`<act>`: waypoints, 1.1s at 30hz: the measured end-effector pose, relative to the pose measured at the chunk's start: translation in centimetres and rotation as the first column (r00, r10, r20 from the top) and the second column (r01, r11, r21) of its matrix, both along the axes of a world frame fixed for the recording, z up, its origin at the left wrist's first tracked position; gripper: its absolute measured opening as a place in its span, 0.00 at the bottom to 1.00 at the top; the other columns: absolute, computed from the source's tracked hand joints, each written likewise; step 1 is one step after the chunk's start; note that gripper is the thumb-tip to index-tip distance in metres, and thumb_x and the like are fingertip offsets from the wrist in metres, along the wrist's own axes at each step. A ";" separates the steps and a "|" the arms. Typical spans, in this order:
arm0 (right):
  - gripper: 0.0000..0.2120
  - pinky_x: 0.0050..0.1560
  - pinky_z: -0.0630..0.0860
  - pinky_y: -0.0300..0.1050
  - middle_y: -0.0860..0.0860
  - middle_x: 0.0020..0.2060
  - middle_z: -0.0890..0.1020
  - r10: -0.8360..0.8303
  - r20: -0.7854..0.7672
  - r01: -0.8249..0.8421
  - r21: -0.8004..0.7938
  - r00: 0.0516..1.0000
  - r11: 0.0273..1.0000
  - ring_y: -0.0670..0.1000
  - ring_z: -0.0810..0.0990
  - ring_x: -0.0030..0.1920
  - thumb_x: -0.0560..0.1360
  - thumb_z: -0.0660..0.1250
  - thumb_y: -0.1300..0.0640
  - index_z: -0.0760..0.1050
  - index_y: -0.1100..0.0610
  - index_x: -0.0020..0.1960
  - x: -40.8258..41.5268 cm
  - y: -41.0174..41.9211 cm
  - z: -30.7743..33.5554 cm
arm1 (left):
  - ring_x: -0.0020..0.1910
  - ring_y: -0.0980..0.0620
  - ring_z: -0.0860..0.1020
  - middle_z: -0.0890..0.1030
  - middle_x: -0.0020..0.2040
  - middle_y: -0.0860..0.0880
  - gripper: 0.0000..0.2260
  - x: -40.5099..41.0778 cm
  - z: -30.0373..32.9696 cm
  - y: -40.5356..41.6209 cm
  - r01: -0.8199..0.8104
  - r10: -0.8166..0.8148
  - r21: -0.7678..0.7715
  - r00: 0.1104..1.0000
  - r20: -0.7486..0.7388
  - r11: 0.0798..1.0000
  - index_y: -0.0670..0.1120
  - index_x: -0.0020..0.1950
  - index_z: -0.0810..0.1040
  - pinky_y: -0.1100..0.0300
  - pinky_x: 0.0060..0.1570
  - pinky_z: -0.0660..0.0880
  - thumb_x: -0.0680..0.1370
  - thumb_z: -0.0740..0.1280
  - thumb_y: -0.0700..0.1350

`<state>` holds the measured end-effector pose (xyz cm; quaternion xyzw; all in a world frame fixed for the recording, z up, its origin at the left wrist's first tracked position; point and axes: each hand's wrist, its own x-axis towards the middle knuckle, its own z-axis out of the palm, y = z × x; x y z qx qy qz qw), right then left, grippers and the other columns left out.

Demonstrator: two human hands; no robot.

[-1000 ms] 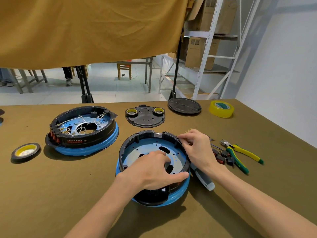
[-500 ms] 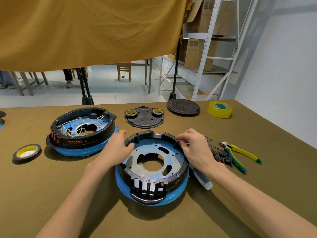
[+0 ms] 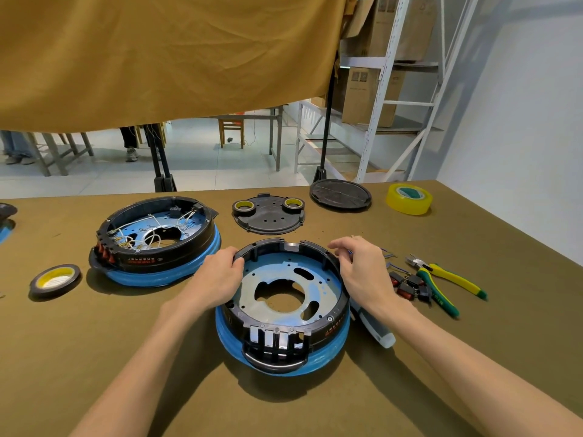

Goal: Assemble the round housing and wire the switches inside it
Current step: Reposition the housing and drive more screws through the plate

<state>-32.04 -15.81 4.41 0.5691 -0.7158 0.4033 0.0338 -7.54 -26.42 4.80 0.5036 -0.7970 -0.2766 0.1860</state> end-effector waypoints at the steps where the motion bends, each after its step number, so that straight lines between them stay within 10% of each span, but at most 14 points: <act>1: 0.13 0.56 0.75 0.39 0.51 0.52 0.84 -0.014 -0.002 0.014 0.016 1.000 1.000 0.48 0.81 0.52 0.82 0.62 0.65 0.84 0.58 0.59 0.0 -0.1 0.0 | 0.37 0.50 0.72 0.74 0.39 0.47 0.12 0.0 0.0 0.0 0.000 0.000 -0.005 1.000 -0.001 1.000 0.45 0.47 0.73 0.54 0.35 0.65 0.87 0.55 0.46; 8: 0.15 0.64 0.75 0.46 0.55 0.58 0.84 -0.088 0.036 0.082 0.136 0.995 0.987 0.52 0.80 0.60 0.81 0.60 0.64 0.83 0.59 0.61 -0.6 0.3 -0.4 | 0.42 0.49 0.77 0.79 0.44 0.45 0.11 -0.4 0.0 0.1 -0.007 0.007 -0.038 1.000 0.001 0.999 0.46 0.57 0.77 0.56 0.37 0.68 0.87 0.56 0.47; 16: 0.13 0.51 0.71 0.43 0.55 0.51 0.78 0.008 -0.010 -0.005 0.262 1.000 0.965 0.52 0.77 0.50 0.81 0.65 0.57 0.83 0.58 0.62 -0.3 0.3 -0.1 | 0.42 0.49 0.75 0.77 0.46 0.46 0.09 -0.1 -0.3 -0.5 0.006 -0.006 -0.006 0.999 0.040 1.000 0.46 0.57 0.74 0.54 0.38 0.69 0.87 0.55 0.46; 24: 0.15 0.58 0.80 0.50 0.51 0.52 0.81 -0.040 0.081 0.035 0.065 0.996 0.997 0.50 0.82 0.53 0.82 0.61 0.64 0.82 0.59 0.65 -0.9 0.0 0.0 | 0.45 0.48 0.78 0.80 0.47 0.46 0.09 0.1 -0.6 -0.6 0.006 -0.006 -0.002 1.000 -0.022 1.000 0.47 0.57 0.76 0.52 0.44 0.75 0.86 0.56 0.47; 33: 0.04 0.45 0.79 0.30 0.43 0.42 0.86 0.058 0.224 -0.056 -0.015 0.973 0.998 0.37 0.83 0.44 0.77 0.74 0.60 0.85 0.53 0.51 -1.2 -1.1 -0.1 | 0.50 0.48 0.79 0.81 0.51 0.46 0.11 -0.1 -0.6 -0.5 -0.008 0.007 -0.025 0.999 -0.034 1.000 0.48 0.60 0.77 0.47 0.52 0.78 0.86 0.56 0.48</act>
